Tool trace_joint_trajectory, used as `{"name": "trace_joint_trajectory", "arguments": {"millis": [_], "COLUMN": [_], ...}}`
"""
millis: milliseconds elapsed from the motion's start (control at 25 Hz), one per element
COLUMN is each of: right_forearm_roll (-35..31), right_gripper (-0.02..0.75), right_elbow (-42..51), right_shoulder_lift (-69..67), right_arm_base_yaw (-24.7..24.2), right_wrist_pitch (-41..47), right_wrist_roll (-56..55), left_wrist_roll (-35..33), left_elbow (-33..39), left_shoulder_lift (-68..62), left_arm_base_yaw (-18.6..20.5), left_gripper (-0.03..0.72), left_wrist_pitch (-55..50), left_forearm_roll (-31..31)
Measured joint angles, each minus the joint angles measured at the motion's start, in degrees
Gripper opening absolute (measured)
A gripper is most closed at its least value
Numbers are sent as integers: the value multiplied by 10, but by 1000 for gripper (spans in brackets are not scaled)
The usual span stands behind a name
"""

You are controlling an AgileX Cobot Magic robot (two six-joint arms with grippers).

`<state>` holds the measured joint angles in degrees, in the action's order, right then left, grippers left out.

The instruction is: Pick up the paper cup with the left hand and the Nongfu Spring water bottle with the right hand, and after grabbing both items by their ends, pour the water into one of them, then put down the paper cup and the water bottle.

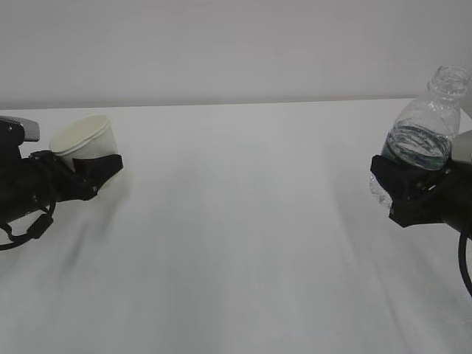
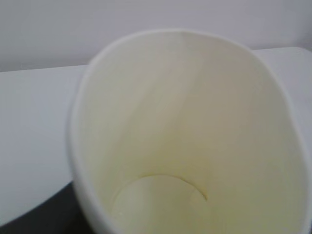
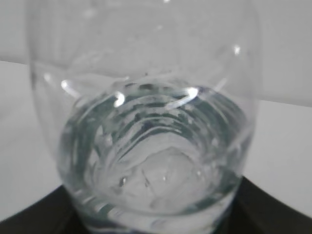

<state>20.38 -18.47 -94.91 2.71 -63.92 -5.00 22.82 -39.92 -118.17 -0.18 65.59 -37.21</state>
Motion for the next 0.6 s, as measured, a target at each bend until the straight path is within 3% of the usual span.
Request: {"name": "trace_joint_trajectory", "arguments": {"millis": [160, 280, 600], "right_forearm_roll": [0, 0, 5], "right_gripper": [437, 437, 437], "right_elbow": [0, 0, 1], "right_shoulder_lift": [0, 0, 0], "right_arm_base_yaw": [0, 0, 0], "right_wrist_pitch": [0, 0, 3], "right_wrist_roll": [0, 0, 0], "left_wrist_roll": [58, 78, 92], "left_elbow": [1, 1, 1], "left_shoulder_lift": [23, 30, 30], "left_arm_base_yaw": [-10, -36, -171], "left_gripper": [424, 424, 424], "left_wrist_pitch": [0, 0, -21], "left_forearm_roll": [-101, -142, -162]}}
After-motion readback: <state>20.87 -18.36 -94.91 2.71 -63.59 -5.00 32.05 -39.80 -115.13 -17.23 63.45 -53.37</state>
